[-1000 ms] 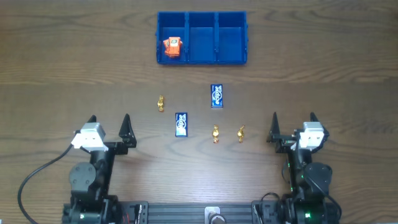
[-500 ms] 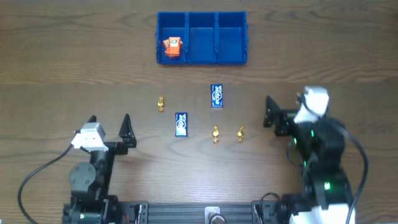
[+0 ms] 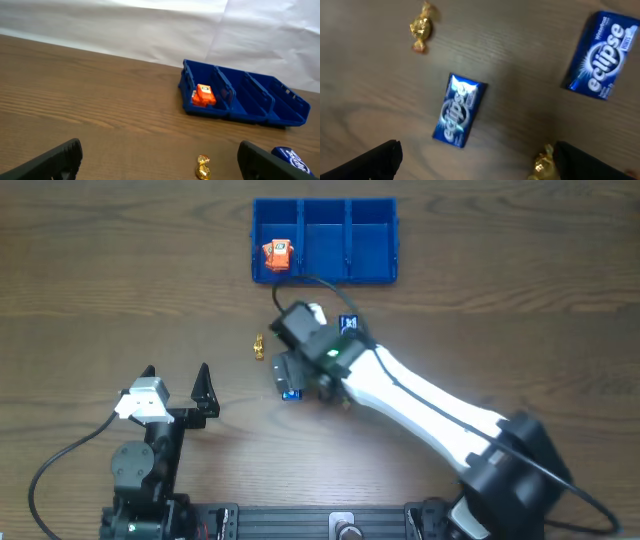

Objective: Sort Candies Into Trays

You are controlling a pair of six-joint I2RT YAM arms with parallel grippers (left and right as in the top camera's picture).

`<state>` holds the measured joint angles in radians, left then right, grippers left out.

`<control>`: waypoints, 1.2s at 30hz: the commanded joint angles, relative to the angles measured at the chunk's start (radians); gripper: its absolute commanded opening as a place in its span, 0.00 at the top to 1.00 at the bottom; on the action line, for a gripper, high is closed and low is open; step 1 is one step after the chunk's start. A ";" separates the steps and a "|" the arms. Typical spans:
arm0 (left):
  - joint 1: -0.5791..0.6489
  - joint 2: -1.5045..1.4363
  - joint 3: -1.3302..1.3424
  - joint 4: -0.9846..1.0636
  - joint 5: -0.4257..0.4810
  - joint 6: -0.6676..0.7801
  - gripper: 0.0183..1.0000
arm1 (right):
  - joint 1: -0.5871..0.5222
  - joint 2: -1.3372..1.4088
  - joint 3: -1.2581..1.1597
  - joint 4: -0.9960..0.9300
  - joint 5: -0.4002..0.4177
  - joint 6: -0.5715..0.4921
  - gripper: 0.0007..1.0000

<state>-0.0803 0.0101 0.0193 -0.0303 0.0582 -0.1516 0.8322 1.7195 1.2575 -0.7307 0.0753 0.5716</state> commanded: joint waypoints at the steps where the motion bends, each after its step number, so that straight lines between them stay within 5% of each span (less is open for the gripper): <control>1: 0.003 -0.006 -0.014 -0.043 0.010 0.017 0.00 | 0.057 0.162 0.094 -0.005 0.049 0.189 0.00; 4: 0.003 -0.006 -0.014 -0.043 0.010 0.017 0.00 | 0.079 0.274 0.138 -0.036 0.063 0.291 0.00; 9: 0.003 -0.006 -0.014 -0.043 0.010 0.017 0.00 | 0.083 0.321 0.140 -0.043 0.063 0.319 0.03; 14: 0.003 -0.006 -0.014 -0.043 0.010 0.018 0.00 | 0.083 0.336 0.140 -0.042 0.082 0.319 0.24; 20: 0.003 -0.006 -0.014 -0.043 0.010 0.017 0.00 | 0.083 0.354 0.140 -0.035 0.090 0.319 0.36; 27: 0.003 -0.006 -0.014 -0.043 0.010 0.017 0.00 | 0.083 0.354 0.141 0.000 0.090 0.319 0.75; 30: 0.003 -0.006 -0.014 -0.043 0.010 0.017 0.00 | 0.083 0.297 0.177 -0.029 0.179 0.310 0.79; 32: 0.003 -0.006 -0.014 -0.043 0.010 0.017 0.00 | 0.061 0.237 0.280 -0.116 0.278 0.225 0.80; 36: 0.003 -0.006 -0.014 -0.043 0.010 0.018 0.00 | -0.076 0.239 0.543 -0.237 0.333 0.039 0.80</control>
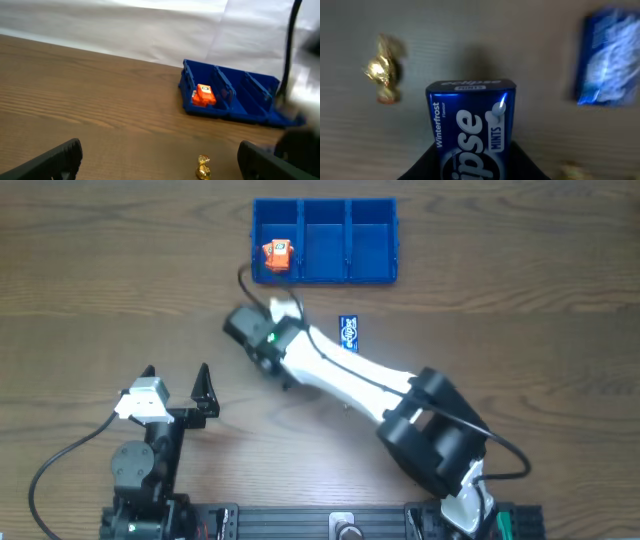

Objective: Sort Candies Into Trays

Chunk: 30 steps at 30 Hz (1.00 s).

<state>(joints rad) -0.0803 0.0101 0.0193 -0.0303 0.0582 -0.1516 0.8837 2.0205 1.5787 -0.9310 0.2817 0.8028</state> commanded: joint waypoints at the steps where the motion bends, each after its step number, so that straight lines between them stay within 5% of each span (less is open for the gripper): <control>1: 0.003 -0.006 -0.014 -0.043 0.010 0.018 0.00 | -0.199 -0.052 0.284 0.007 0.126 -0.256 0.80; 9: 0.003 -0.006 -0.014 -0.043 0.010 0.017 0.00 | -0.336 0.109 0.301 0.385 0.124 -0.386 0.78; 20: 0.003 -0.006 -0.014 -0.043 0.010 0.017 0.00 | -0.354 0.220 0.300 0.453 0.113 -0.383 0.74; 24: 0.003 -0.006 -0.014 -0.043 0.010 0.018 0.00 | -0.364 0.222 0.299 0.453 0.076 -0.382 0.62; 26: 0.003 -0.006 -0.014 -0.043 0.010 0.018 0.00 | -0.364 0.222 0.299 0.455 0.076 -0.383 0.46; 30: 0.003 -0.006 -0.014 -0.043 0.010 0.017 0.00 | -0.364 0.221 0.299 0.433 0.072 -0.383 0.38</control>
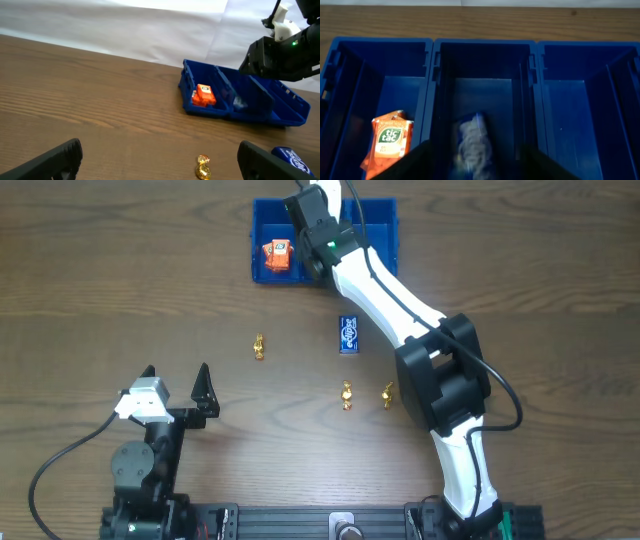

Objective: Sort Candies Into Trays

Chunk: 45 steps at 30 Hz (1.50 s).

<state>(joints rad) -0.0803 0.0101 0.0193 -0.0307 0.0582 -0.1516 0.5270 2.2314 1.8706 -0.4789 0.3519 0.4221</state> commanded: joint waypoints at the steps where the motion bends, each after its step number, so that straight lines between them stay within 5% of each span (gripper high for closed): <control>1: 0.003 -0.006 -0.014 -0.043 0.010 0.017 0.00 | -0.006 0.004 0.007 -0.036 0.002 -0.002 0.38; 9: 0.003 -0.006 -0.014 -0.043 0.010 0.017 0.00 | 0.027 -0.300 -0.294 -0.166 0.001 0.066 0.33; 14: 0.003 -0.006 -0.014 -0.043 0.010 0.017 0.00 | 0.027 -0.310 -0.562 -0.144 -0.131 0.155 0.33; 25: 0.003 -0.006 -0.014 -0.043 0.010 0.018 0.00 | 0.027 -0.220 -0.608 -0.113 -0.174 0.177 0.34; 33: 0.003 -0.006 -0.014 -0.043 0.010 0.018 0.00 | 0.030 -0.219 -0.608 -0.100 -0.196 0.181 0.73; 38: 0.003 -0.006 -0.014 -0.043 0.010 0.018 0.00 | 0.107 -0.342 -0.520 -0.177 -0.119 0.180 0.73; 45: 0.003 -0.006 -0.014 -0.043 0.010 0.017 0.00 | 0.058 -0.219 0.084 -0.444 -0.023 0.083 0.74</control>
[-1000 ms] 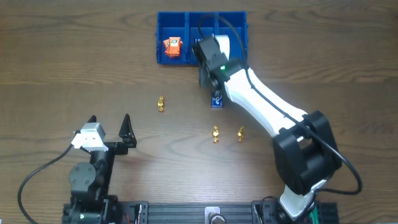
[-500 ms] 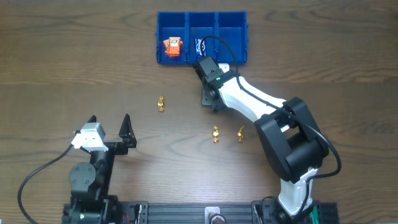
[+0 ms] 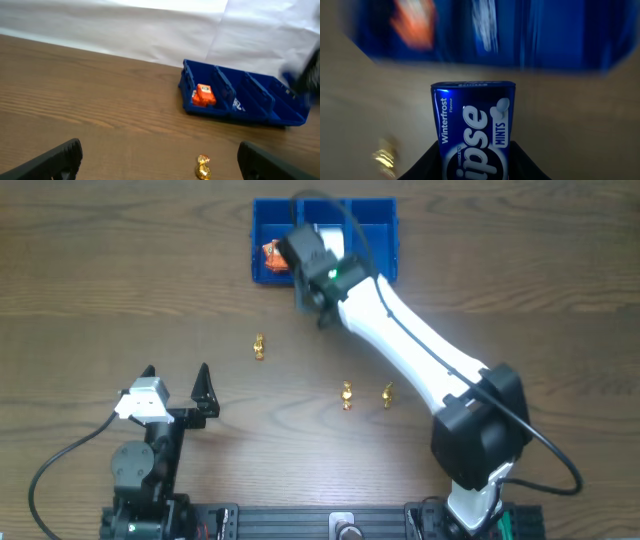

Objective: Sort Candies Into Trays

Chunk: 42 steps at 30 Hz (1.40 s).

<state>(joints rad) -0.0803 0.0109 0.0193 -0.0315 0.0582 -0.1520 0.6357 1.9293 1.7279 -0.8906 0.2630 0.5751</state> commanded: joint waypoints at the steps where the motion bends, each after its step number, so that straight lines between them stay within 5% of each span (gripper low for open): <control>1: 0.003 -0.007 -0.014 -0.042 0.010 0.018 0.00 | -0.062 0.122 0.279 -0.031 0.066 -0.084 0.74; 16: 0.003 -0.007 -0.014 -0.042 0.010 0.018 0.00 | -0.151 0.373 0.379 0.149 0.023 -0.110 0.72; 24: 0.003 -0.007 -0.014 -0.042 0.010 0.018 0.00 | -0.126 0.373 0.379 0.162 0.024 -0.113 0.41; 30: 0.003 -0.007 -0.014 -0.042 0.010 0.018 0.00 | -0.006 0.350 0.380 0.074 0.024 -0.109 0.36; 37: 0.003 -0.007 -0.014 -0.042 0.010 0.018 0.00 | 0.215 0.388 0.366 -0.108 -0.059 0.110 0.36; 42: 0.003 -0.007 -0.014 -0.042 0.010 0.018 0.00 | 0.236 0.492 0.366 -0.120 -0.103 0.175 0.37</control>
<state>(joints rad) -0.0803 0.0101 0.0193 -0.0311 0.0582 -0.1516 0.8783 2.3390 2.0888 -1.0054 0.1883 0.6865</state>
